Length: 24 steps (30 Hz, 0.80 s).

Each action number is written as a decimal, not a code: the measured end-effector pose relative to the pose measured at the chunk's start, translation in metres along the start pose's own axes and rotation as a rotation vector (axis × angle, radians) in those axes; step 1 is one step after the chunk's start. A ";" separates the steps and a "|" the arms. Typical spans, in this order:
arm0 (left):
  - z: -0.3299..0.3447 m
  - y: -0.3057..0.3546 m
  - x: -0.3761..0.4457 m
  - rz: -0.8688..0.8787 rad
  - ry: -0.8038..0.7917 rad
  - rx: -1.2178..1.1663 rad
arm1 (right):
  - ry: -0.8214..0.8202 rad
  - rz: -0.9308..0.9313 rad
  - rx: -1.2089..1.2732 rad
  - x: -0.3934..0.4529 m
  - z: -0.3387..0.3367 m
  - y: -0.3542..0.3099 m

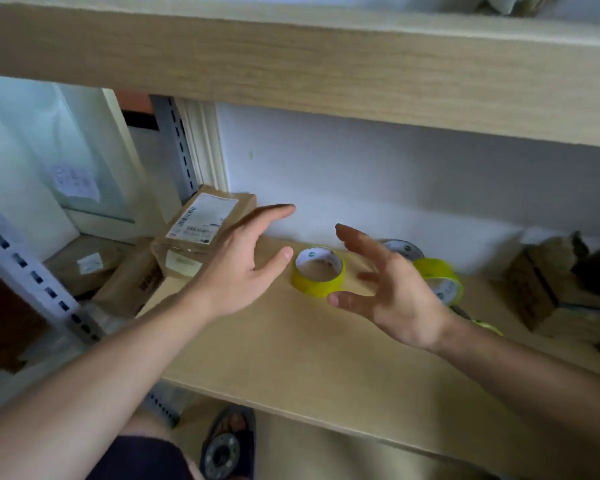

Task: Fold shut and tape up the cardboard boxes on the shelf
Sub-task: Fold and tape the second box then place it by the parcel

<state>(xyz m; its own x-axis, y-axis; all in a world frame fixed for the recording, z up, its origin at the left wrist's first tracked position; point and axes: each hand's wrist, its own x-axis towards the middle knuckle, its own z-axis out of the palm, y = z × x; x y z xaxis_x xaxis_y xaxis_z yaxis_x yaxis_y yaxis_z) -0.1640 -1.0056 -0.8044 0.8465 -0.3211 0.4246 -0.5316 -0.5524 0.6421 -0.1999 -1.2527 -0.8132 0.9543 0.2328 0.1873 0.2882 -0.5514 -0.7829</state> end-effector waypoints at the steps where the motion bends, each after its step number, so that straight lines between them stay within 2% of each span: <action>1: 0.006 0.006 0.004 0.010 -0.002 -0.009 | 0.005 -0.002 0.001 -0.005 -0.007 0.001; 7: 0.048 0.045 0.024 0.078 -0.056 -0.075 | 0.106 0.015 -0.008 -0.033 -0.053 0.018; 11: 0.075 0.071 0.033 0.108 -0.087 -0.099 | 0.178 0.044 0.077 -0.044 -0.075 0.031; 24: 0.123 0.106 0.048 0.151 -0.166 -0.099 | 0.242 0.037 0.028 -0.070 -0.113 0.053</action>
<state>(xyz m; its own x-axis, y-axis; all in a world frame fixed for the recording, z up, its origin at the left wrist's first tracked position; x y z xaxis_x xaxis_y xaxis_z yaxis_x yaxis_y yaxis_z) -0.1760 -1.1736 -0.7944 0.7462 -0.5209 0.4146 -0.6454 -0.4131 0.6425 -0.2431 -1.3890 -0.8002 0.9562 0.0121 0.2925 0.2537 -0.5330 -0.8072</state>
